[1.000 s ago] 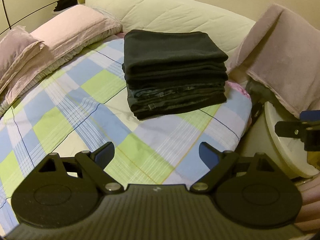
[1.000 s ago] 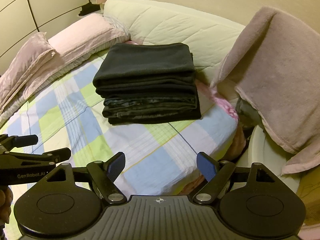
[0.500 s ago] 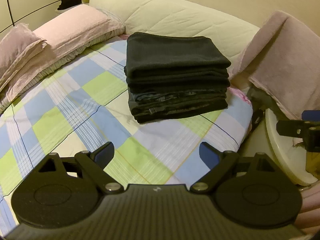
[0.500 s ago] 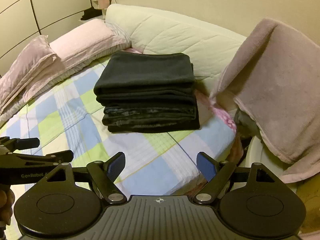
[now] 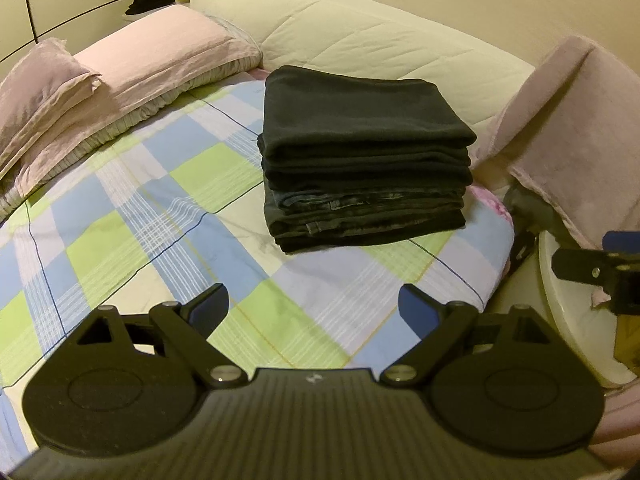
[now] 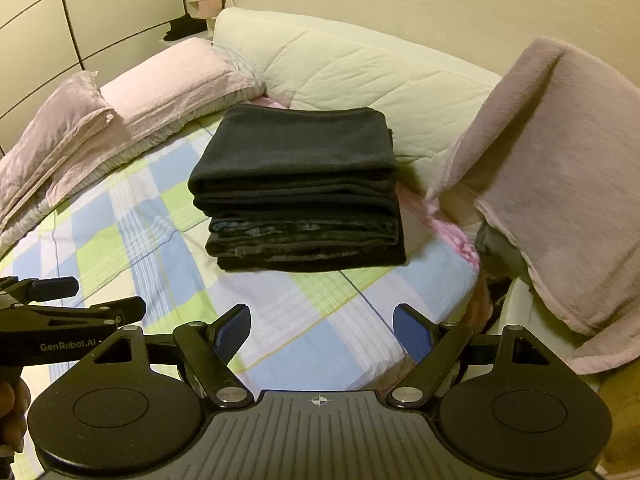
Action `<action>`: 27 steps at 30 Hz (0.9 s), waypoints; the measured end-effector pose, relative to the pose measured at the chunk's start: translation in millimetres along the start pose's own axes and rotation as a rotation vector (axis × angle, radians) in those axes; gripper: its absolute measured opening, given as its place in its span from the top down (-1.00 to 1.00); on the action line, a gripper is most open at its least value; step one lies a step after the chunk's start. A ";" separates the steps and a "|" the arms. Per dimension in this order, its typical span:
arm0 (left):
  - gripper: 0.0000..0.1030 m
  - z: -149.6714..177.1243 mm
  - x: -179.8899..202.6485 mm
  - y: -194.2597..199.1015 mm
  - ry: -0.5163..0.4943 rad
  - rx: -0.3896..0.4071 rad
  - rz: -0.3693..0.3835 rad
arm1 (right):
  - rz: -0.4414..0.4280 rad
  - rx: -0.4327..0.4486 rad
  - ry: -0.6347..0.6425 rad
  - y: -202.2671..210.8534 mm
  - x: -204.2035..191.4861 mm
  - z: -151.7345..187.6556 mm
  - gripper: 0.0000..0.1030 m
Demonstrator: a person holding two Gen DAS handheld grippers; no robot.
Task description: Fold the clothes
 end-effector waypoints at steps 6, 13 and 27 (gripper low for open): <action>-0.75 -4.6 3.0 -10.2 -0.004 -0.003 -0.015 | -0.007 0.002 0.008 -15.2 3.6 -6.4 -0.58; -0.75 -5.9 13.9 -26.9 -0.015 -0.024 -0.031 | -0.030 -0.009 -0.002 -36.6 13.0 -10.8 -0.58; -0.75 -15.5 25.0 -41.0 0.026 -0.047 -0.035 | -0.033 -0.042 0.004 -52.5 32.3 -22.4 -0.58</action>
Point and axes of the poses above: each gripper's, at about its wrist camera, not at the fingertips, and y roughly against the way its jaws point, x to its right, z to its underside, the point moved 10 cm from there along -y, roughly the way its jaws point, and after that the axes turned 11 degrees about -z, right-handed, at the moved point
